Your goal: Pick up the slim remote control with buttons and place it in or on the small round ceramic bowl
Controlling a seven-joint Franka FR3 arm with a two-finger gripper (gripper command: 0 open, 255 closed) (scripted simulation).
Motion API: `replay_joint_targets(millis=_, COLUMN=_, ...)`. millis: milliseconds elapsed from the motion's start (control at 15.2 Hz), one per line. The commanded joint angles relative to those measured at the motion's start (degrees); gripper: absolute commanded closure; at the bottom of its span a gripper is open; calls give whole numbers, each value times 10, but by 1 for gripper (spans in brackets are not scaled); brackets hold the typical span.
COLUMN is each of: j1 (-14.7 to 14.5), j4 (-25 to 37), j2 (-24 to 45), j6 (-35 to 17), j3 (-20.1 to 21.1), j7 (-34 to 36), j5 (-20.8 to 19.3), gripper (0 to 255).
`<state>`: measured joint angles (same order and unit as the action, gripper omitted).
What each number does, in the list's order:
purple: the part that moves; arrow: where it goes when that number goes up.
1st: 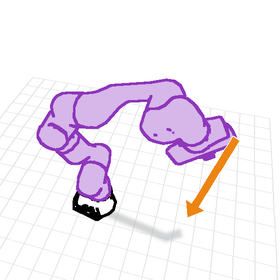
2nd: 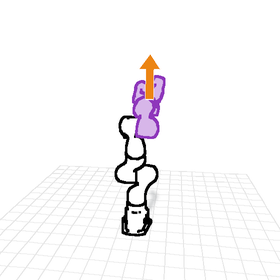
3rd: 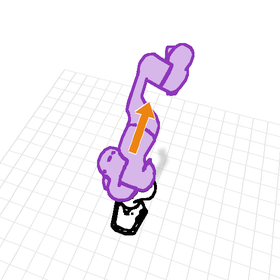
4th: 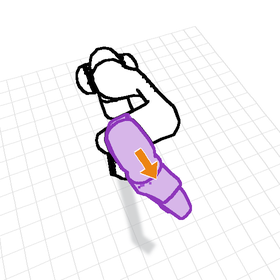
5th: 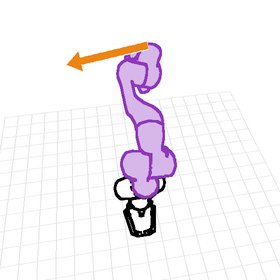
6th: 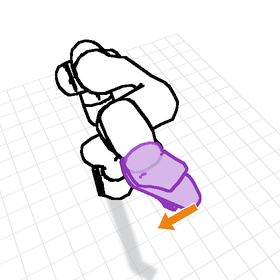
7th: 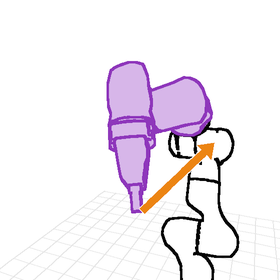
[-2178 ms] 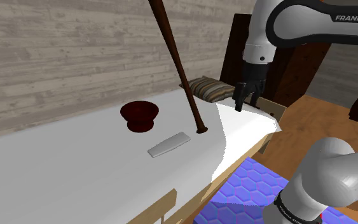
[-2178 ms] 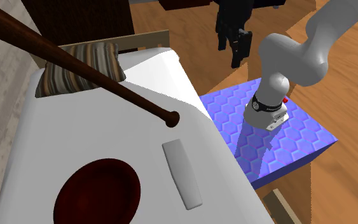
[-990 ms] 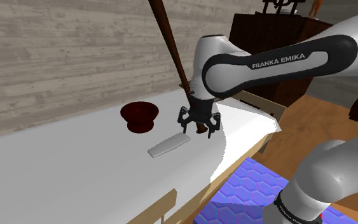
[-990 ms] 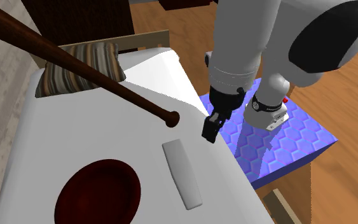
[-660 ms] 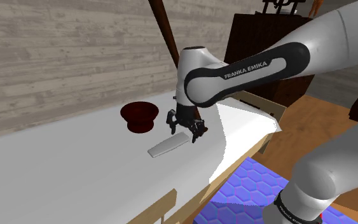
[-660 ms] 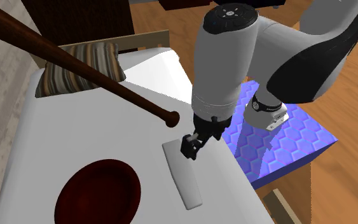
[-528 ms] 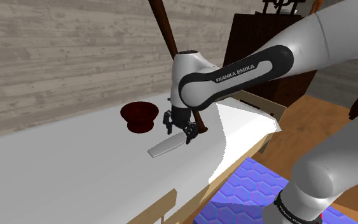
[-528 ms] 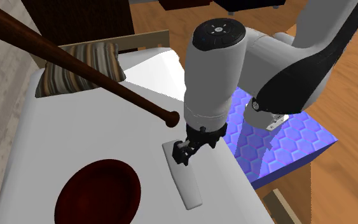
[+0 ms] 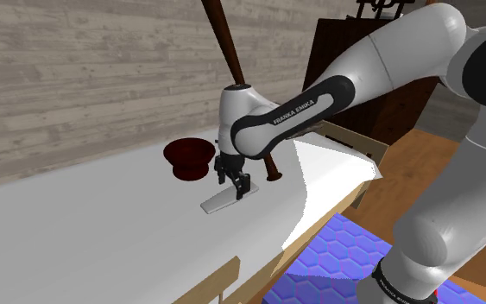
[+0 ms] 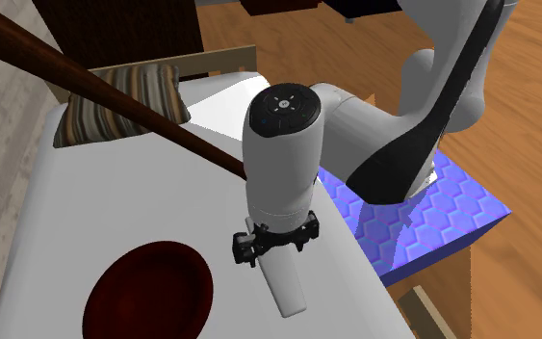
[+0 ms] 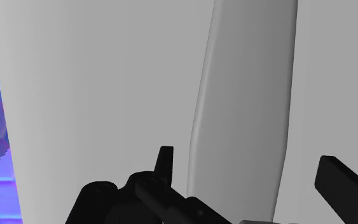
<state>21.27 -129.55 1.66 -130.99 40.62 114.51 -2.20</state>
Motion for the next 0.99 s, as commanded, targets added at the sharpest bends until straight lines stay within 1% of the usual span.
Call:
replay_joint_targets(millis=0, j1=-1, j4=-6, j2=12, j6=-16, j3=0, j7=10, j5=-12, gripper=0)
replay_joint_targets(millis=132, j1=-3, j4=-12, j2=29, j6=-34, j3=-2, j7=22, j5=-28, gripper=0)
replay_joint_targets(millis=660, j1=-3, j4=-12, j2=29, j6=-34, j3=-2, j7=22, j5=-28, gripper=0)
replay_joint_targets(millis=726, j1=-3, j4=-12, j2=29, j6=-34, j3=-2, j7=22, j5=-28, gripper=255)
replay_joint_targets(millis=924, j1=-3, j4=-12, j2=29, j6=-34, j3=-2, j7=22, j5=-28, gripper=255)
